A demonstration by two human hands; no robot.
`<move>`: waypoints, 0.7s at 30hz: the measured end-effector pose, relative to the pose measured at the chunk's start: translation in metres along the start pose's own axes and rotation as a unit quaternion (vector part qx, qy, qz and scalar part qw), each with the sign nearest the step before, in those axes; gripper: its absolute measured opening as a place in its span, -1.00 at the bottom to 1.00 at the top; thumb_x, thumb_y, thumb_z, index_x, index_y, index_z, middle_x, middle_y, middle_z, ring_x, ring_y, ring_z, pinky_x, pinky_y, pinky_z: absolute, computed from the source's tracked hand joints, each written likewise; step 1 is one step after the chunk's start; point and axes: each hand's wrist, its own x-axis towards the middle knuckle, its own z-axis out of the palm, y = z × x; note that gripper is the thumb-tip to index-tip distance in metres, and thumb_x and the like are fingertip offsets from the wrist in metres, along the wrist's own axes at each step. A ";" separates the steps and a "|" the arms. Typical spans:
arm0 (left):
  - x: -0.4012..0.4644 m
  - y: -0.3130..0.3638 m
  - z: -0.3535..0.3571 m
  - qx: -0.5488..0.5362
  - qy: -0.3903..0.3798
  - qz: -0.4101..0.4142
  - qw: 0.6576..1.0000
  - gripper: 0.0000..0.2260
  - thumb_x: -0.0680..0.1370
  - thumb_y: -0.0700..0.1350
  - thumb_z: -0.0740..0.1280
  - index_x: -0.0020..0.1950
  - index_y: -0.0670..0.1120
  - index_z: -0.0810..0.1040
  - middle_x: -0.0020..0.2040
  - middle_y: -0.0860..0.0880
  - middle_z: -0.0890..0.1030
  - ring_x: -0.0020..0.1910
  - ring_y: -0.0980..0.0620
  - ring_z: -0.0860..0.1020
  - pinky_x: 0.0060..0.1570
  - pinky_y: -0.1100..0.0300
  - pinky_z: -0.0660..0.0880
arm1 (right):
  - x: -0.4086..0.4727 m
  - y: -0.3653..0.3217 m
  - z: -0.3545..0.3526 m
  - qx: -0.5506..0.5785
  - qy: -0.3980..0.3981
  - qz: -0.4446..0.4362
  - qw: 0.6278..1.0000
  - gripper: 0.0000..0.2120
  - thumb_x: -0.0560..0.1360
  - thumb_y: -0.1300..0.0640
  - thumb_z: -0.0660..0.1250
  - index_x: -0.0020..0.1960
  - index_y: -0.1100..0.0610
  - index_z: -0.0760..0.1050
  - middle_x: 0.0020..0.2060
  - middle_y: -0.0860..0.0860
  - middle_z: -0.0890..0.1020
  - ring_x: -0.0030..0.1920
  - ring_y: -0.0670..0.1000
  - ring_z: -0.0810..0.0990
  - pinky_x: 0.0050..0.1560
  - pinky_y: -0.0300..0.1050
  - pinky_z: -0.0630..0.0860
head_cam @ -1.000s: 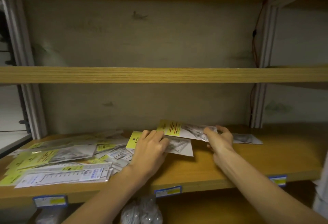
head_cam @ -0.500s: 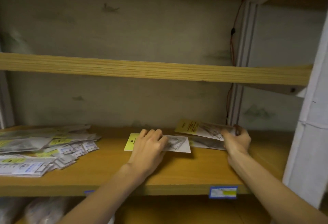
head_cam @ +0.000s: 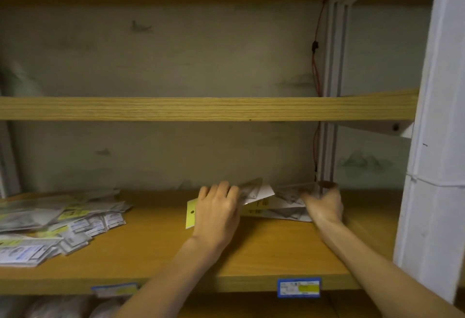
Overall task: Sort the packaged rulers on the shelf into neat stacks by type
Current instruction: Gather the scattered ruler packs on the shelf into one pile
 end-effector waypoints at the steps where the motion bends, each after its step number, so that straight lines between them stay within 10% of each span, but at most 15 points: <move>1: -0.001 0.001 0.003 -0.003 -0.003 -0.002 1.000 -0.88 0.48 -0.14 0.28 -0.25 -0.09 0.51 -0.29 -0.05 0.54 -0.36 -0.09 0.51 -0.33 0.09 0.40 | 0.000 0.002 0.001 -0.014 -0.011 -0.009 1.000 -0.50 0.43 0.17 0.48 0.28 0.23 0.38 0.21 0.20 0.54 0.28 0.24 0.46 0.22 0.01 0.42; 7: -0.004 -0.005 0.010 -0.033 -0.006 -0.048 0.998 -0.88 0.43 -0.10 0.23 -0.25 -0.08 0.52 -0.26 -0.04 0.55 -0.30 -0.09 0.54 -0.29 0.07 0.43 | 0.001 0.008 0.009 -0.127 -0.042 -0.092 0.987 -0.53 0.45 0.04 0.46 0.24 0.22 0.40 0.08 0.22 0.62 0.14 0.29 0.56 -0.04 -0.03 0.48; 11: -0.005 -0.007 0.012 -0.042 -0.011 -0.054 0.998 -0.84 0.32 -0.25 0.48 -0.24 -0.11 0.52 -0.25 -0.07 0.55 -0.30 -0.12 0.54 -0.29 0.04 0.44 | 0.001 0.012 0.011 -0.210 -0.021 -0.115 0.971 -0.43 0.43 -0.09 0.44 0.29 0.20 0.39 0.10 0.23 0.63 0.16 0.30 0.55 0.11 0.08 0.50; 16: -0.006 -0.006 0.013 -0.035 -0.019 -0.017 0.999 -0.84 0.43 -0.11 0.17 -0.23 -0.11 0.51 -0.23 -0.07 0.53 -0.30 -0.12 0.52 -0.30 0.03 0.41 | 0.005 0.016 0.011 -0.270 -0.022 -0.086 0.959 -0.62 0.47 -0.09 0.39 0.14 0.15 0.50 0.12 0.22 0.60 0.23 0.26 0.47 0.19 0.06 0.36; 21: -0.007 -0.004 0.014 -0.042 -0.025 0.016 0.999 -0.95 0.45 -0.18 0.31 -0.20 -0.13 0.52 -0.21 -0.09 0.54 -0.28 -0.12 0.53 -0.31 0.04 0.45 | 0.003 0.015 0.011 -0.258 -0.004 -0.115 0.959 -0.71 0.52 -0.09 0.33 0.16 0.05 0.56 0.11 0.15 0.61 0.25 0.22 0.42 0.20 0.01 0.29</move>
